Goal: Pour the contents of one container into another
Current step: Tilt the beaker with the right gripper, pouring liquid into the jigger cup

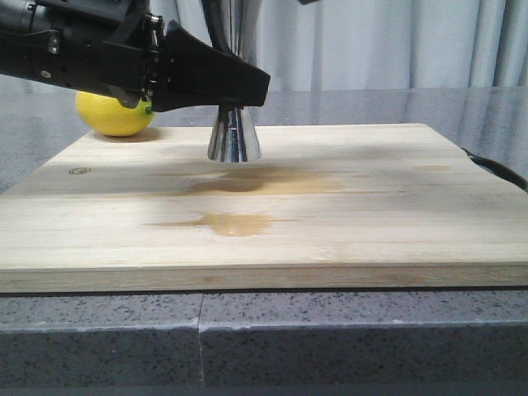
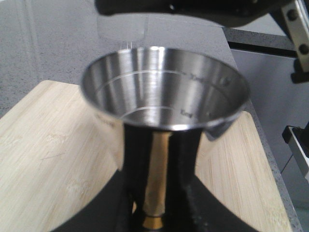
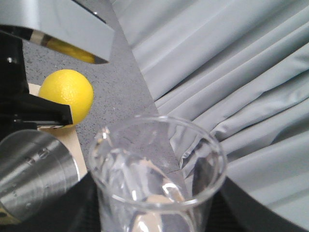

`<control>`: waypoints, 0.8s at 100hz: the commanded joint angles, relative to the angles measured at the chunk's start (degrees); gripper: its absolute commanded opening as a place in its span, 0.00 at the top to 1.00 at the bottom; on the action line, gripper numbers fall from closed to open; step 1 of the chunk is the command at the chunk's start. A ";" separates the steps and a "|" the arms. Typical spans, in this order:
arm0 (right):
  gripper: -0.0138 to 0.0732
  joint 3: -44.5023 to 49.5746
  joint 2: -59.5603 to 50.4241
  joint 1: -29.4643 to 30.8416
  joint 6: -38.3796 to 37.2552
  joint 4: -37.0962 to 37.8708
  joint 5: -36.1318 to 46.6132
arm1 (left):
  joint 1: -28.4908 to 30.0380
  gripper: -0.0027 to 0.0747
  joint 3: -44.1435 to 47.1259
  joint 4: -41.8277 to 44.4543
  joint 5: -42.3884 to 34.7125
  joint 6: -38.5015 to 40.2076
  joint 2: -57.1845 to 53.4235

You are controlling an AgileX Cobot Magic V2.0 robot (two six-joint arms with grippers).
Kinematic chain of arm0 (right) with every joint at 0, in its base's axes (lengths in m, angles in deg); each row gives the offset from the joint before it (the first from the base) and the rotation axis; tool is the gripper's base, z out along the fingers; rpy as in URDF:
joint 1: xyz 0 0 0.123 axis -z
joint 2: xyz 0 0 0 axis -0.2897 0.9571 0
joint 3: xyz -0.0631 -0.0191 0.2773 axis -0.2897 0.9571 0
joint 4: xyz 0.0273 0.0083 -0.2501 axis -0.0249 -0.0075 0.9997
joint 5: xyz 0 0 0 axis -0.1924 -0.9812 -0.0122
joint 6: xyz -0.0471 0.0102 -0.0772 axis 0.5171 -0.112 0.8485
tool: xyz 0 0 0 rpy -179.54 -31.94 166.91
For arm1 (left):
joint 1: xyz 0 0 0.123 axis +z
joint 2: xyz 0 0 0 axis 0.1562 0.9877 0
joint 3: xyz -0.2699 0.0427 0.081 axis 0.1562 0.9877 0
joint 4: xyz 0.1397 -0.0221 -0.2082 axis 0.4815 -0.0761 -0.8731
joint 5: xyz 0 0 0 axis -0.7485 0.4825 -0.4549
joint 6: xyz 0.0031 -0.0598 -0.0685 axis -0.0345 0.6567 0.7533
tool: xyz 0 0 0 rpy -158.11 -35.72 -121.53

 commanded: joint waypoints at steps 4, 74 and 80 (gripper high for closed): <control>0.60 -2.12 -2.02 0.28 0.29 1.34 4.84 | -1.15 0.99 -1.72 -3.16 6.47 0.63 -2.96; 0.60 -2.12 -2.02 0.28 4.47 2.95 4.51 | -1.84 0.99 -1.72 -3.02 6.47 0.63 -2.96; 0.60 -2.12 -2.02 0.28 5.44 2.95 4.50 | -1.84 0.99 -1.72 -3.02 6.47 0.63 -2.96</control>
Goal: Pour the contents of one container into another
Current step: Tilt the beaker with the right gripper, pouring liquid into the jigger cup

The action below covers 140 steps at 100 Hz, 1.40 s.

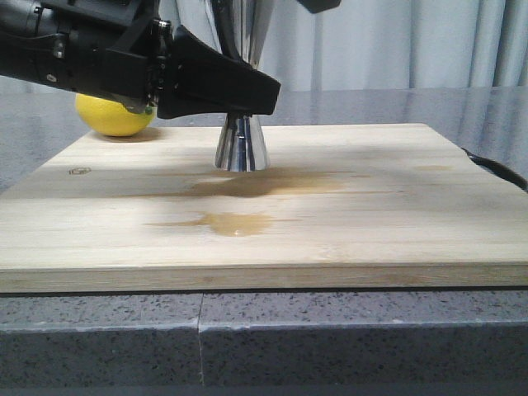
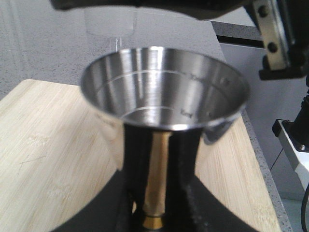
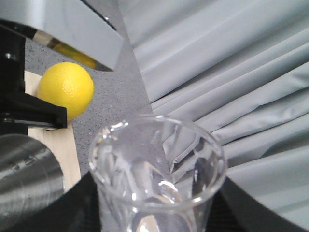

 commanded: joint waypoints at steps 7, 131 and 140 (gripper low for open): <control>0.60 -2.12 -2.02 0.28 1.81 0.30 4.50 | -0.46 0.99 -1.72 -3.85 6.38 0.63 -2.96; 0.60 -2.12 -2.02 0.28 6.19 3.18 4.29 | -0.46 0.99 -1.72 -3.85 6.38 0.63 -2.96; 0.60 -2.12 -2.02 0.28 6.19 3.58 4.29 | -0.46 0.99 -1.72 -3.85 6.38 0.63 -2.96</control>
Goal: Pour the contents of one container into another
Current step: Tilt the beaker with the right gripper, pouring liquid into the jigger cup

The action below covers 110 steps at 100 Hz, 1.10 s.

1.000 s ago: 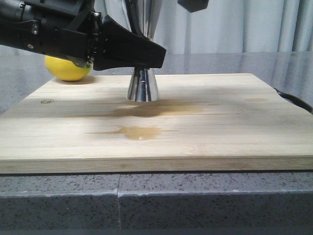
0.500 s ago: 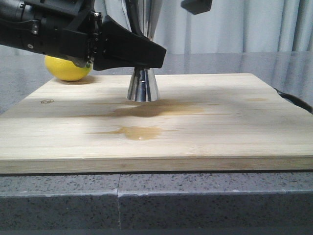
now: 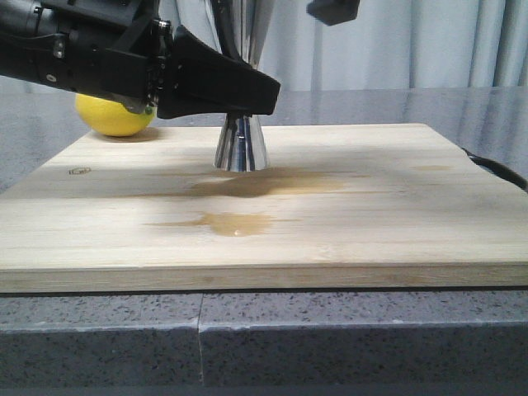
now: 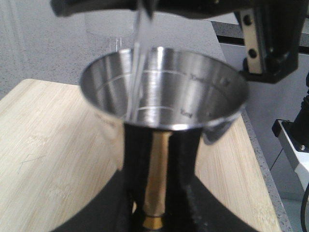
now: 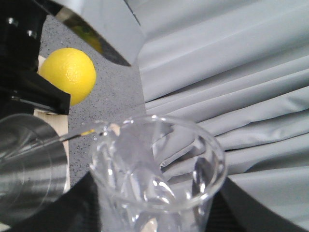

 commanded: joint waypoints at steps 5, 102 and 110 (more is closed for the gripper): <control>0.60 -2.12 -2.02 0.28 0.37 1.02 4.61 | -0.46 0.99 -1.72 -3.85 6.38 0.51 -2.96; 0.60 -2.12 -2.02 0.28 0.37 2.40 3.74 | 0.06 0.99 -1.72 -3.24 6.38 0.51 -3.45; 0.60 -2.12 -2.02 0.47 0.37 2.49 3.74 | 0.06 0.99 -1.72 -3.12 6.38 0.51 -3.69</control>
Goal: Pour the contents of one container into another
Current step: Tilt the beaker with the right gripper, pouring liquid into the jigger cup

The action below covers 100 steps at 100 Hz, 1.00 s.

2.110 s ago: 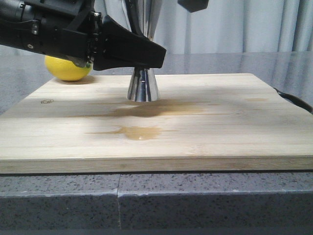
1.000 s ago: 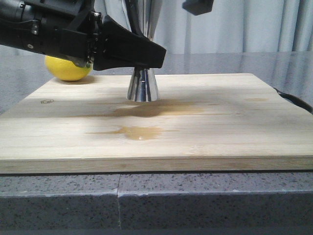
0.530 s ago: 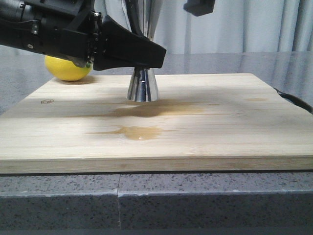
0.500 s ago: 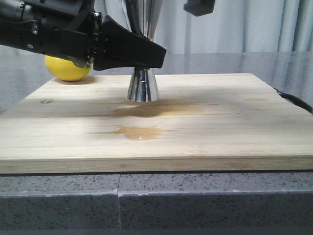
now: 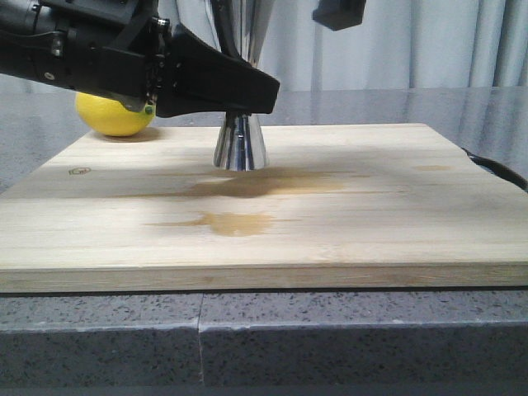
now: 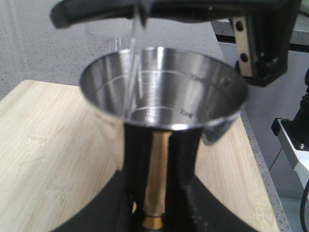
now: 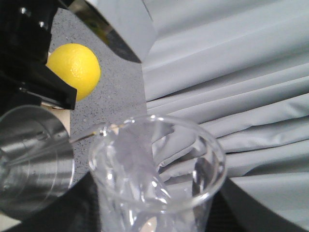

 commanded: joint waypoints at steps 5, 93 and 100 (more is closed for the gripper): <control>0.60 -2.12 -2.02 0.66 0.25 0.27 4.38 | 0.06 0.99 -1.72 -3.57 6.38 0.48 -3.37; 0.60 -2.12 -2.02 0.92 0.25 3.16 4.38 | 1.72 0.99 -1.72 -3.46 6.38 0.48 -3.37; 0.60 -2.12 -2.02 0.92 0.25 3.80 4.38 | 1.72 0.99 -1.72 -3.46 6.38 0.48 -3.37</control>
